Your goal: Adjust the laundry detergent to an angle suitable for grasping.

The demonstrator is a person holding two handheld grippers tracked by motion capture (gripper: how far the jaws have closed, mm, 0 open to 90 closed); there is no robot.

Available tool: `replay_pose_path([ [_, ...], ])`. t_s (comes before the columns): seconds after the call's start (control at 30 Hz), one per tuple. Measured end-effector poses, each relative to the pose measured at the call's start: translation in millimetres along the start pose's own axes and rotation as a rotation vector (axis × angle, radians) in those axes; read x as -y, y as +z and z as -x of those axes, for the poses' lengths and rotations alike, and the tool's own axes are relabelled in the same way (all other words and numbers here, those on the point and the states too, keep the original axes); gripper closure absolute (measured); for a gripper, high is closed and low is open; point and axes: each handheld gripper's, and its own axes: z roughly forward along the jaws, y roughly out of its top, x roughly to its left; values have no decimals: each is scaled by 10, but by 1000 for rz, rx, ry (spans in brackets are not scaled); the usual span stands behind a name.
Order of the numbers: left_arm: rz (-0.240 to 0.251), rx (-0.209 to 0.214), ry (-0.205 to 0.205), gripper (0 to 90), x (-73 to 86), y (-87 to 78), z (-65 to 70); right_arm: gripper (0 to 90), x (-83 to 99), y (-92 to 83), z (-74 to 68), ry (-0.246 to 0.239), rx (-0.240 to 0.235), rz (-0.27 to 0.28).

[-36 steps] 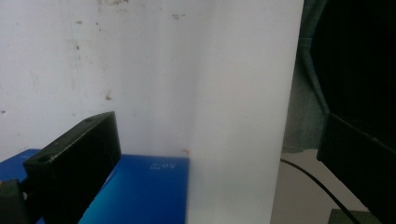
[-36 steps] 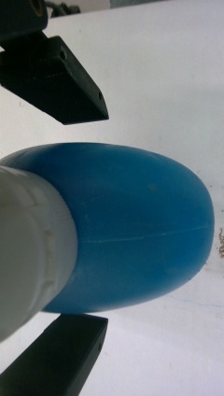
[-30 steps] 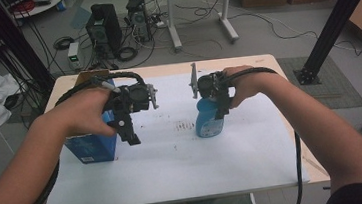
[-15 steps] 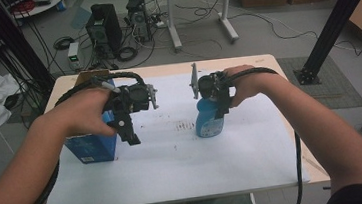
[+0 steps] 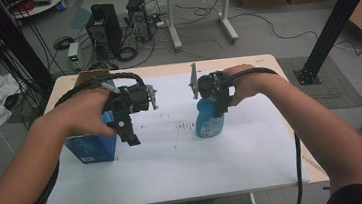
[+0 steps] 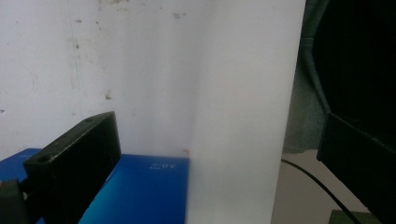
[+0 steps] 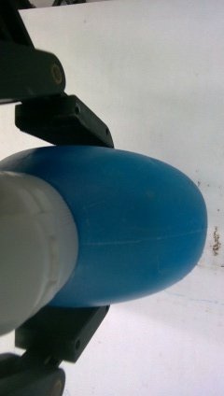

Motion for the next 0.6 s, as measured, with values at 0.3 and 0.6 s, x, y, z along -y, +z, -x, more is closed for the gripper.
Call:
replay_pose_path([
  [0.3,1,1,0,1,-1,10,-3,283,5,4,-1,-5,0,-6],
  [0.6,-5,0,-3,1,-9,0,0,337,9,4,-8,-14,-3,-4],
])
